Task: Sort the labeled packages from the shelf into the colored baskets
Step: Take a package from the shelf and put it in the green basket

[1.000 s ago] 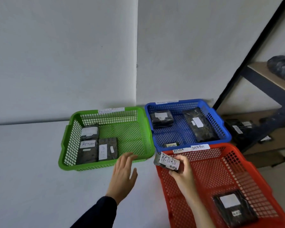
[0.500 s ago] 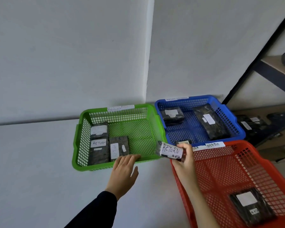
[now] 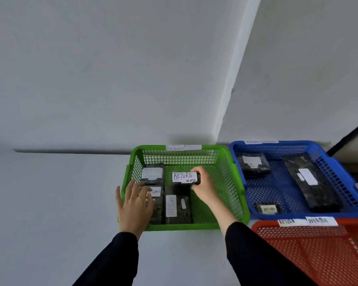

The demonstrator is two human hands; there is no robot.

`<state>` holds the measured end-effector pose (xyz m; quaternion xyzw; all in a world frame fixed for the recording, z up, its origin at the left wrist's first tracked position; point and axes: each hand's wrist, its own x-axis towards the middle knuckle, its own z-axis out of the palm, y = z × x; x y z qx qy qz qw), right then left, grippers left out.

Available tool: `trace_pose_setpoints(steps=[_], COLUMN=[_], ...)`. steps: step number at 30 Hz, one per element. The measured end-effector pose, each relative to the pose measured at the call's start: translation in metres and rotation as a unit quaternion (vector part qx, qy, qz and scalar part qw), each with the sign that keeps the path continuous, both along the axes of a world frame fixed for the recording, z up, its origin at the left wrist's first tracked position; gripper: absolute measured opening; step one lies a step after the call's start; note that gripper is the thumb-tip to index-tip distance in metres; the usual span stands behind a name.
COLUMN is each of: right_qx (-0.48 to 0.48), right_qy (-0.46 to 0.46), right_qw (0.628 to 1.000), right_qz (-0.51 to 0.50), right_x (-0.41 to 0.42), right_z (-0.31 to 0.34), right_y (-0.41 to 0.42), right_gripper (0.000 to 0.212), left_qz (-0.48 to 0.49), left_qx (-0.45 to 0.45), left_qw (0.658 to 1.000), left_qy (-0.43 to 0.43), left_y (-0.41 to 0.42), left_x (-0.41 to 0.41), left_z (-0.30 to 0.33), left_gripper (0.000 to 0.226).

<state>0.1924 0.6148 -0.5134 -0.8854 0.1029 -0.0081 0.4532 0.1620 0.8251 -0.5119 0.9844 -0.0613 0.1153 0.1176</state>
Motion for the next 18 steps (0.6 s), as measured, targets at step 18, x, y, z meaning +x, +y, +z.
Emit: trace_pose_setpoints(steps=[18], right_qx=[-0.068], right_qy=[0.043], right_qw=[0.997], right_qz=[-0.004], right_x=[0.037], right_z=[-0.026], right_y=[0.000], right_gripper=[0.037], left_qz=[0.020], left_qx=[0.043], left_qw=[0.999], left_qy=[0.015], left_y=[0.005], left_x=[0.017], left_z=[-0.018], left_gripper=[0.038])
